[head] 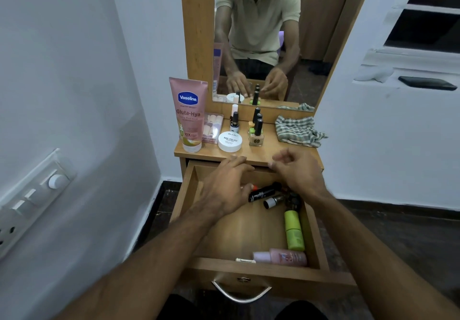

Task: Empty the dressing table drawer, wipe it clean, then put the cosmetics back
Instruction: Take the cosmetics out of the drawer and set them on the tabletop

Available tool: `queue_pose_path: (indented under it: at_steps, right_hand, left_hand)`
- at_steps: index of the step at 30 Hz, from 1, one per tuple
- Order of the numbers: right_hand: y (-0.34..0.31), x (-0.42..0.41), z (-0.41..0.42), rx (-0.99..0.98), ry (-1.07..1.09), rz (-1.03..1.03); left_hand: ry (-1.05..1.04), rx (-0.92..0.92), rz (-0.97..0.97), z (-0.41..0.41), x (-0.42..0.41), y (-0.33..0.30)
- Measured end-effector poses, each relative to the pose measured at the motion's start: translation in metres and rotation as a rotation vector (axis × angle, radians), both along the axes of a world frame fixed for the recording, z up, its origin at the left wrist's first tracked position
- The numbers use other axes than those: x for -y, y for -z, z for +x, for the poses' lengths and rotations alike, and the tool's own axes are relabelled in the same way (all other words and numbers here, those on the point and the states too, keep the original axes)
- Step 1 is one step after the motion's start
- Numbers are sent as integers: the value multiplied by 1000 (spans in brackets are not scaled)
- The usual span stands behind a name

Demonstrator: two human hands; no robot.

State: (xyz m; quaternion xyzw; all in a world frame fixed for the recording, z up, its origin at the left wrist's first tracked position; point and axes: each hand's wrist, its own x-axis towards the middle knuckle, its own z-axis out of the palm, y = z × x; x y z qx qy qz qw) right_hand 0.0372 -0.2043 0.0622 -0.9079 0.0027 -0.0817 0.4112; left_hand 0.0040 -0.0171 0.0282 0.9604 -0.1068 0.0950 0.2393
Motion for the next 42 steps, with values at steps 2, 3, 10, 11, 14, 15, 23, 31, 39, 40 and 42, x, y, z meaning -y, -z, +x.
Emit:
queue_pose_path:
  at_steps: [2,3,10,11,14,15,23,31,39,40,42]
  right_hand:
    - [-1,8,-25,-89,-52,-230]
    - [0,10,-37,-162,-80,-381]
    - [39,0,-84,-272,-155,-1025]
    - [42,-1,-84,-264,-146,-1035]
    - [47,-3,-84,-195,-144,-1036]
    - [50,-3,-84,-180,-155,-1028]
    - [59,4,-74,-252,-252,-673]
    - [10,-1,-58,-182,-295,238]
    - [-20,-20,-23,-17,-317,273]
    - [-22,-22,-16,-2,-295,271]
    - [-24,-28,-2,29,-231,243]
  left_hand:
    - [14,36,-26,-9,7,2]
    - [16,40,-35,-14,10,4]
    - [1,-165,-46,-38,22,15]
    - [-10,-176,-62,-40,22,15]
    - [-49,-228,-115,-44,19,14]
    - [-60,-259,-139,-45,18,13]
    - [-109,-394,-330,-53,8,8]
    - [20,-416,-644,-51,2,-10]
    - [-94,-88,-737,-22,6,-26]
    - [-115,-83,-737,-19,5,-27]
    - [-148,-64,-643,-14,1,-26]
